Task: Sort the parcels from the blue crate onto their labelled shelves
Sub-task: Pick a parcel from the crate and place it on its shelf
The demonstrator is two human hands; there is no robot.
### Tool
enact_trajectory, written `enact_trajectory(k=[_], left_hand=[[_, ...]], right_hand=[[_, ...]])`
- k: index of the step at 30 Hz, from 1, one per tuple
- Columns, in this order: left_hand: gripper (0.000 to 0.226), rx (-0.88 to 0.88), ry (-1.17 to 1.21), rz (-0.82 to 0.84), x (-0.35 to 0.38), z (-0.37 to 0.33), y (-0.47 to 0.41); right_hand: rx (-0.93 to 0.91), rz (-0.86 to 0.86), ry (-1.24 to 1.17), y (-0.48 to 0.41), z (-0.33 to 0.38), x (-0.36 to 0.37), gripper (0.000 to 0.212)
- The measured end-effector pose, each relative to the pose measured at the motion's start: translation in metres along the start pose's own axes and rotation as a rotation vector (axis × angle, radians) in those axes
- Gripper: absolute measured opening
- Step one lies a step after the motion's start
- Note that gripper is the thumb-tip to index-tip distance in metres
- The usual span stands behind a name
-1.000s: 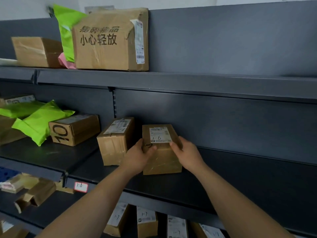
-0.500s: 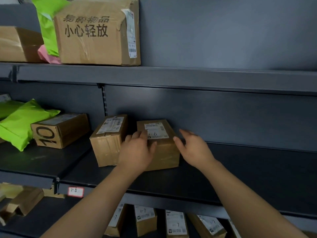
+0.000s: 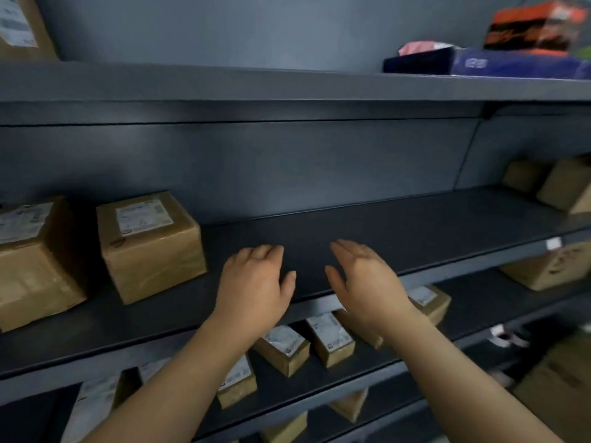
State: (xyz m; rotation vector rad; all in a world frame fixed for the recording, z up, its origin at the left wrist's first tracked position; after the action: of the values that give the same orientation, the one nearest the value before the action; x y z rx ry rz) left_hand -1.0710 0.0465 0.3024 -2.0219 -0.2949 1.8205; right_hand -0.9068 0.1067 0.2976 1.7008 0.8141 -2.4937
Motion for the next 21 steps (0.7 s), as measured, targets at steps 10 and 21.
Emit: enact_trajectory(k=[10,21], left_hand=[[0.049,0.371,0.190,0.093,0.061,-0.244,-0.025],[0.043,0.758,0.343,0.263,0.133,-0.521,-0.002]], right_hand=[[0.377,-0.010,0.178,0.144,-0.203,-0.098,0.040],[0.799,-0.003,0.302,0.330,-0.396,-0.182,0.040]])
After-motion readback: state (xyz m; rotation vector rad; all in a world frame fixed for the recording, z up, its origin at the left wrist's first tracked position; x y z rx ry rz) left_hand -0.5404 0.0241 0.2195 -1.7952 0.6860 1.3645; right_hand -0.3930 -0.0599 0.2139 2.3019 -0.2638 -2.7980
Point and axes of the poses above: each hand's wrist, its own y-axis away from the middle knuckle, its own x-axis out of the palm, z = x × y, the point moved 2 cm from there along -y, towards the middle knuckle, and after that the axes turned 12 degrees about x, right-handed, at the moved point
